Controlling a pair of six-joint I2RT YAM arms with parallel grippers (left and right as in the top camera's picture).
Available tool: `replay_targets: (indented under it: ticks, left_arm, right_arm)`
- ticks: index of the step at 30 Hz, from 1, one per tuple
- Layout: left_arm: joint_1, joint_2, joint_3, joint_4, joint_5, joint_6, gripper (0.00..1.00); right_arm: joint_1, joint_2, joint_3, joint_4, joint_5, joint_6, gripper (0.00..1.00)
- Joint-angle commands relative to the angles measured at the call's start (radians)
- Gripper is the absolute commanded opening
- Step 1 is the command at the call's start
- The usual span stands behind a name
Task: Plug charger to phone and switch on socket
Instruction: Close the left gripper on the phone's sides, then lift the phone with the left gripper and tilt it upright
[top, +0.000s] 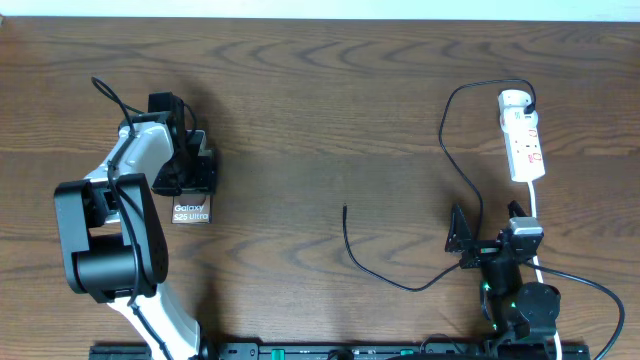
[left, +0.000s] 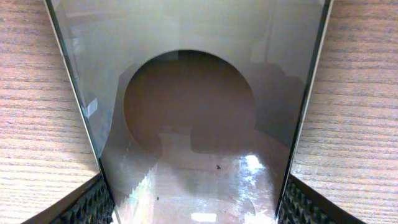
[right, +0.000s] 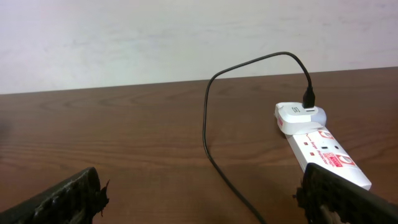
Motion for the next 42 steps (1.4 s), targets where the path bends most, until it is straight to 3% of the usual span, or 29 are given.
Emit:
replay_targets:
  ticks: [1, 3, 4, 19, 28, 35, 42]
  left_arm:
    - [0.002, 0.023, -0.033, 0.004, 0.01, 0.005, 0.23]
    - [0.002, 0.023, -0.033, 0.004, 0.01, 0.005, 0.09]
    - [0.002, 0.023, -0.033, 0.005, 0.01, 0.005, 0.07]
    - [0.002, -0.051, 0.022, 0.015, 0.015, -0.002, 0.07]
    - [0.002, -0.219, 0.044, 0.017, 0.182, -0.007, 0.07]
    - [0.002, -0.365, 0.044, 0.019, 0.356, -0.203, 0.07]
    - [0.003, -0.433, 0.044, 0.019, 0.534, -0.578, 0.07]
  right_arm:
    - [-0.006, -0.006, -0.002, -0.004, -0.005, -0.007, 0.99]
    - [-0.006, -0.006, -0.002, -0.004, -0.005, -0.007, 0.99]
    - [-0.006, -0.006, -0.002, -0.004, -0.005, -0.007, 0.99]
    - [-0.006, -0.006, -0.002, -0.004, -0.005, -0.007, 0.99]
    - [-0.006, -0.006, -0.002, -0.004, -0.005, -0.007, 0.99]
    - [-0.006, -0.006, -0.002, -0.004, -0.005, -0.007, 0.99]
    - [-0.006, -0.006, -0.002, -0.004, -0.005, -0.007, 0.99]
